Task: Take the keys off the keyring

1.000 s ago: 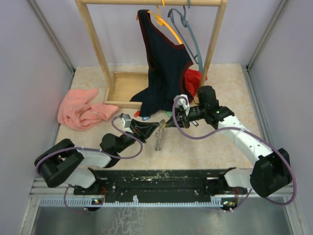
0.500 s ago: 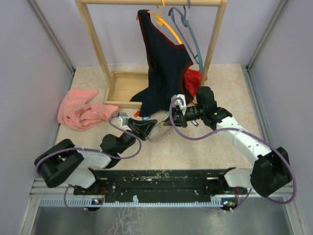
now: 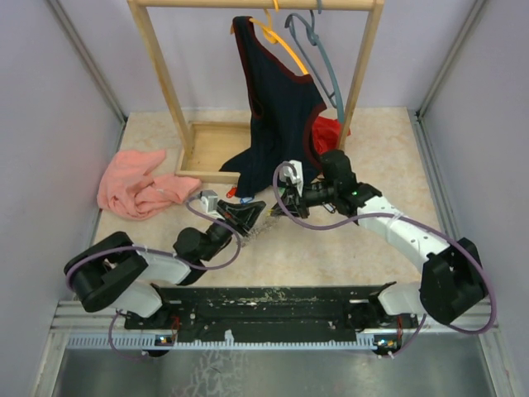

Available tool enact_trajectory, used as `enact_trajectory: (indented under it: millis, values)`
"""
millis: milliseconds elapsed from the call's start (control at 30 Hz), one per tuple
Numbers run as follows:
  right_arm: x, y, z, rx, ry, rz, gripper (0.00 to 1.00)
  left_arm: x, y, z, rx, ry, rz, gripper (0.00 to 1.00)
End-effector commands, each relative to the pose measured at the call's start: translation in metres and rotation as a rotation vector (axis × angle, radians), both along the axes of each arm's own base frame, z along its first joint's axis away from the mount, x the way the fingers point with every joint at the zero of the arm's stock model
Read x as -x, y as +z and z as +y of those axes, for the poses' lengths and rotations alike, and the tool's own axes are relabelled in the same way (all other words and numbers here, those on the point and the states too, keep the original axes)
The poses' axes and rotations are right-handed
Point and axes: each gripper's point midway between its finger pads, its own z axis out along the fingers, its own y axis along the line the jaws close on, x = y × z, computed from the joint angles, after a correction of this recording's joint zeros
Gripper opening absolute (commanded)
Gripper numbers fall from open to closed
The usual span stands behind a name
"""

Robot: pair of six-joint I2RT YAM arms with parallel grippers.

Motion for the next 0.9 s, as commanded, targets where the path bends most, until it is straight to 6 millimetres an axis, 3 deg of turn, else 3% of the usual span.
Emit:
enact_trajectory:
  millis: [0,267,400,533,667,767,867]
  values:
    - [-0.01,0.002,0.008,-0.005,-0.044,0.039,0.0,0.008,0.059,0.014,0.209,0.019,-0.141,0.0]
    - [-0.025,0.018,-0.011,-0.055,-0.094,0.069,0.0,0.008,0.044,0.023,0.125,0.071,-0.173,0.0]
    - [-0.027,0.015,-0.014,-0.039,-0.098,0.068,0.0,0.009,0.033,0.027,0.045,0.09,-0.213,0.0]
    - [-0.024,0.0,-0.025,0.058,-0.039,0.015,0.0,0.014,0.016,0.038,-0.008,0.084,-0.205,0.19]
    - [-0.048,-0.03,-0.048,0.248,-0.101,-0.049,0.0,0.021,-0.009,0.043,-0.098,0.033,-0.176,0.36]
    - [-0.071,-0.055,-0.074,0.411,-0.199,-0.064,0.0,0.009,-0.042,0.036,-0.237,-0.013,-0.031,0.45]
    - [-0.089,-0.072,-0.097,0.517,-0.291,-0.085,0.0,-0.005,-0.063,0.037,-0.393,0.005,0.084,0.56]
